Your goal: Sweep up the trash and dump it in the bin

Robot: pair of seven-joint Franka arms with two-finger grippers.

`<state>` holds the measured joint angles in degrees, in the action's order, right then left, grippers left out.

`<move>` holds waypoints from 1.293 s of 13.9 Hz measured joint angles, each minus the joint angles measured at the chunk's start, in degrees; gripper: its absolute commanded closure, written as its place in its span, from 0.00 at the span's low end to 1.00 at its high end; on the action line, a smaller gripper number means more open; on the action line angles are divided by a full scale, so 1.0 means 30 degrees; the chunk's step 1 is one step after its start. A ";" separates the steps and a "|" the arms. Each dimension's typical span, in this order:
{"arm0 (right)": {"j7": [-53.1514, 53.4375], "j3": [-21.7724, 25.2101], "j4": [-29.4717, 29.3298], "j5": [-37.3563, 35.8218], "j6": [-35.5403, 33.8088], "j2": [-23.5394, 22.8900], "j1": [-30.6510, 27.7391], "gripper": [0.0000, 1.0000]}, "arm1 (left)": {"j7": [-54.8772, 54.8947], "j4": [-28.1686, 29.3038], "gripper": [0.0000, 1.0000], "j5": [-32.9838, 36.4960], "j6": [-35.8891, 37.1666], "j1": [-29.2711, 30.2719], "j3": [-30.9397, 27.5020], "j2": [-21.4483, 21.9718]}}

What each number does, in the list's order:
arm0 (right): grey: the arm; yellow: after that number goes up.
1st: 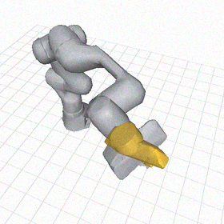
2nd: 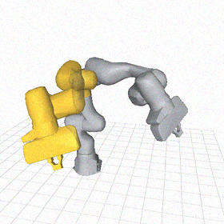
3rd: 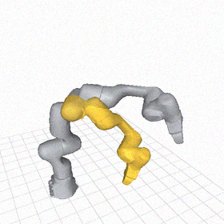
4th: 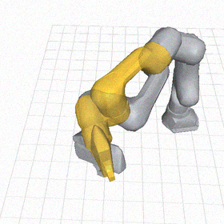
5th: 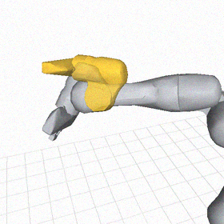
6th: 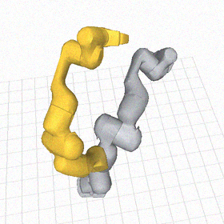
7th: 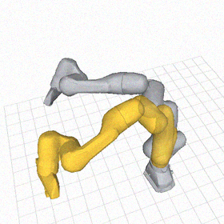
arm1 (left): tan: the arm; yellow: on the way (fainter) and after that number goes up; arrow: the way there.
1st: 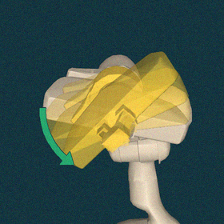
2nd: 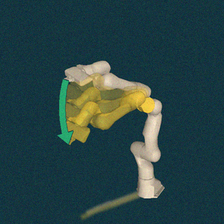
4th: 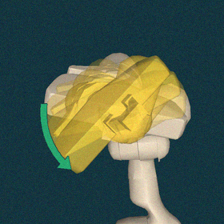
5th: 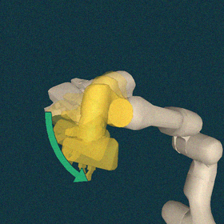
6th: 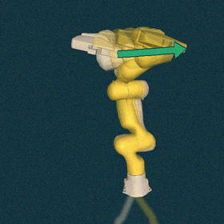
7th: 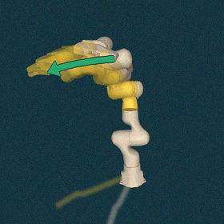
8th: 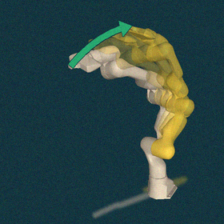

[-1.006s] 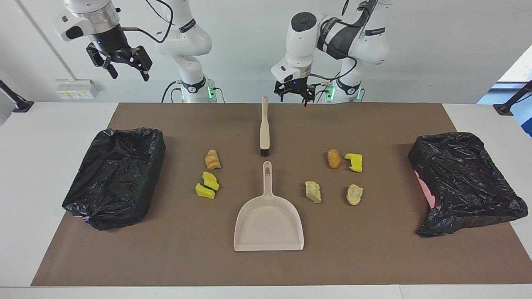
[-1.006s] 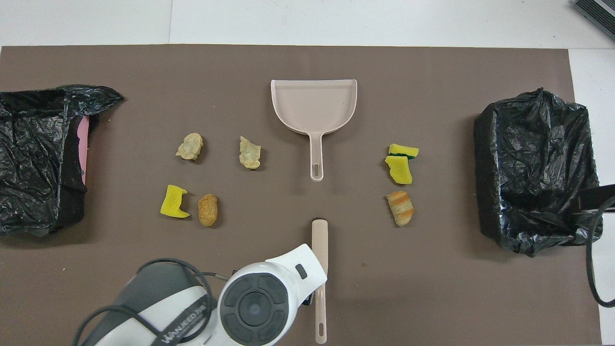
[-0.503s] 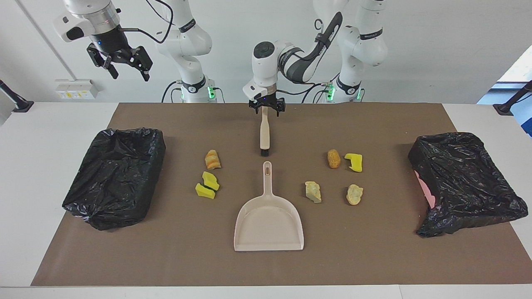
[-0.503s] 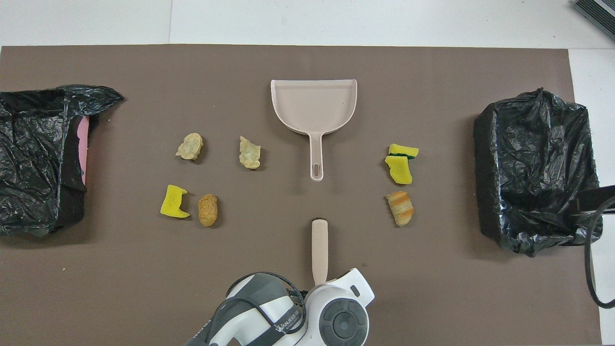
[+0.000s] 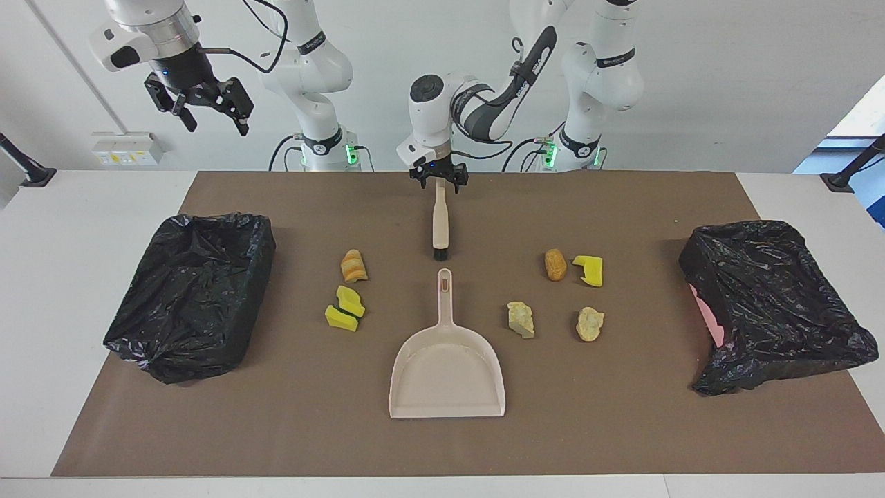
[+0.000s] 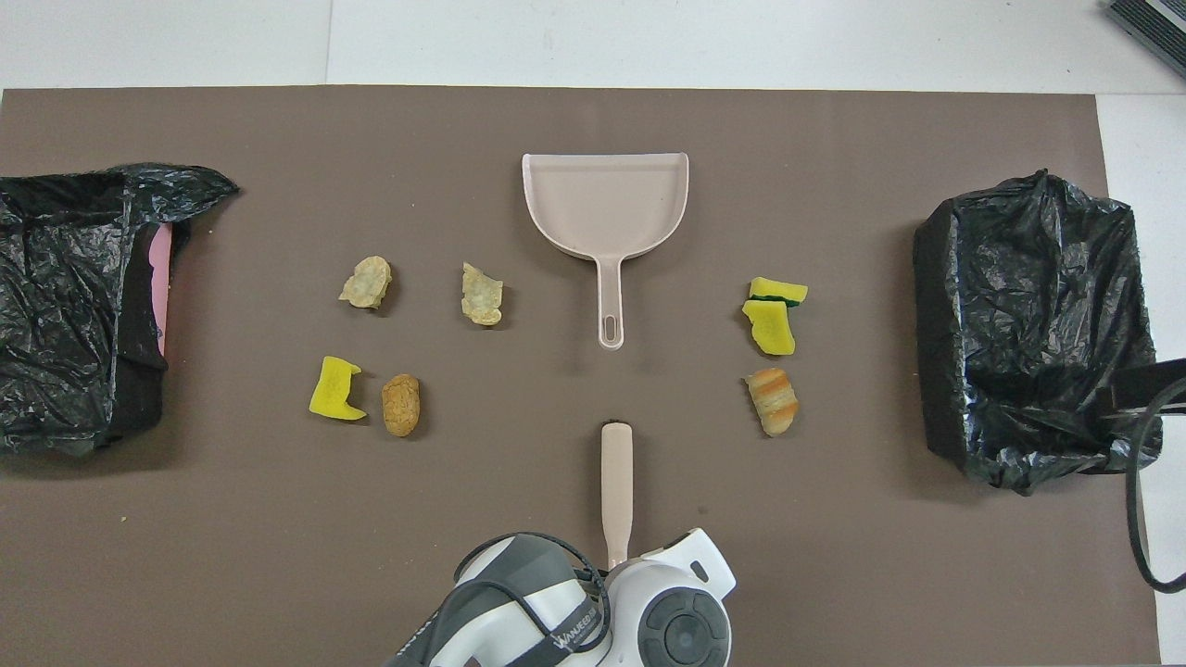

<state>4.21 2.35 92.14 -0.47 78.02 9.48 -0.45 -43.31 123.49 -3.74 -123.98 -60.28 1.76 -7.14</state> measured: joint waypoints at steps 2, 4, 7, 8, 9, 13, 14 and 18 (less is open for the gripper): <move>0.0000 0.0000 0.0061 0.0000 -0.0006 0.0003 0.0000 0.00 | -0.0078 -0.0083 1.00 0.0000 0.0369 -0.0003 -0.0008 0.0098; 0.0000 -0.0026 0.0138 -0.0048 -0.0007 -0.0015 0.0036 0.00 | -0.0143 -0.0158 1.00 0.0000 0.0878 -0.0002 -0.0100 0.0359; 0.0000 -0.0541 0.0046 -0.0302 0.0254 -0.0460 0.0078 0.00 | -0.0210 -0.0471 1.00 -0.0005 0.2520 0.0049 -0.0506 0.1044; 0.0016 -0.0861 0.0043 -0.0301 0.0740 -0.0730 0.0126 0.00 | -0.0210 -0.0669 1.00 -0.0004 0.3339 0.0200 -0.0660 0.1355; 0.0062 -0.1125 0.0049 -0.0300 0.1382 -0.1108 0.0329 0.00 | -0.0209 -0.0858 1.00 0.0013 0.4221 0.0480 -0.0767 0.1779; 0.0172 -0.1342 -0.0446 -0.0757 0.2912 -0.3230 0.2296 0.00 | -0.0211 -0.1022 1.00 0.0178 0.6452 0.3023 -0.0946 0.3338; 0.0488 -0.1358 -0.0839 -0.0864 0.2966 -0.4004 0.2846 0.00 | -0.0207 -0.1029 1.00 0.0387 0.6705 0.4047 -0.0979 0.3461; 0.3239 -0.1472 -0.2140 -0.0929 0.5349 -0.7486 0.4033 0.00 | 0.0023 -0.1166 1.00 0.2264 0.6790 0.8094 -0.1101 0.3470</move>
<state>13.93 -2.06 85.72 -3.25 94.07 -12.98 11.65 -43.24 119.99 3.05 -103.61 -36.00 -1.54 3.27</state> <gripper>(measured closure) 0.000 0.731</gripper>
